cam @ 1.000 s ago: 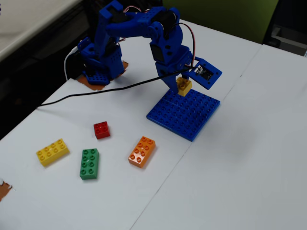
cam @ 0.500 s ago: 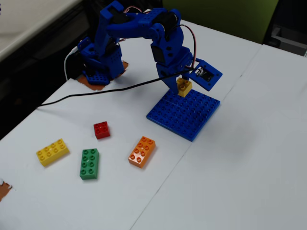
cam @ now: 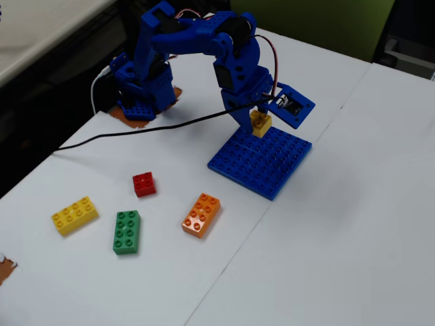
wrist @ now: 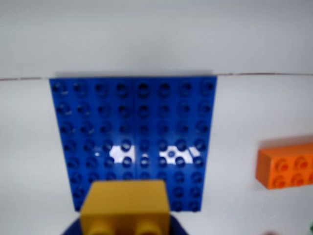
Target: Pick up the 2x2 yellow block and go up the 8x8 blue block.
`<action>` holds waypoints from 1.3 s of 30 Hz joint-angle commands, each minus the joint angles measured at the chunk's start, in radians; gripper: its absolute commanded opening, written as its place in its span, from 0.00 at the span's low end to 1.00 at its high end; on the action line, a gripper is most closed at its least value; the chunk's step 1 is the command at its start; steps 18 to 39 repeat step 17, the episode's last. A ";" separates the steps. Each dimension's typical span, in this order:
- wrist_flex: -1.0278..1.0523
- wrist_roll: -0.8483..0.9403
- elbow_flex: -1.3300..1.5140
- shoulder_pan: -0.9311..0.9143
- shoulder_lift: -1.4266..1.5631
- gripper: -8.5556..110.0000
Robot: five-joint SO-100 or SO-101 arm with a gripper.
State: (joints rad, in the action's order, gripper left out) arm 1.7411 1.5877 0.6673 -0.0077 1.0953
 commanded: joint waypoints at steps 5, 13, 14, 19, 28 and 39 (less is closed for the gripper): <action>0.009 0.011 -0.049 0.002 0.014 0.07; 0.009 0.017 -0.049 -0.002 0.014 0.07; 0.009 0.017 -0.049 -0.002 0.014 0.07; 0.009 0.018 -0.049 -0.002 0.014 0.07; 0.009 0.018 -0.049 -0.002 0.014 0.07; 0.009 0.018 -0.049 -0.002 0.014 0.07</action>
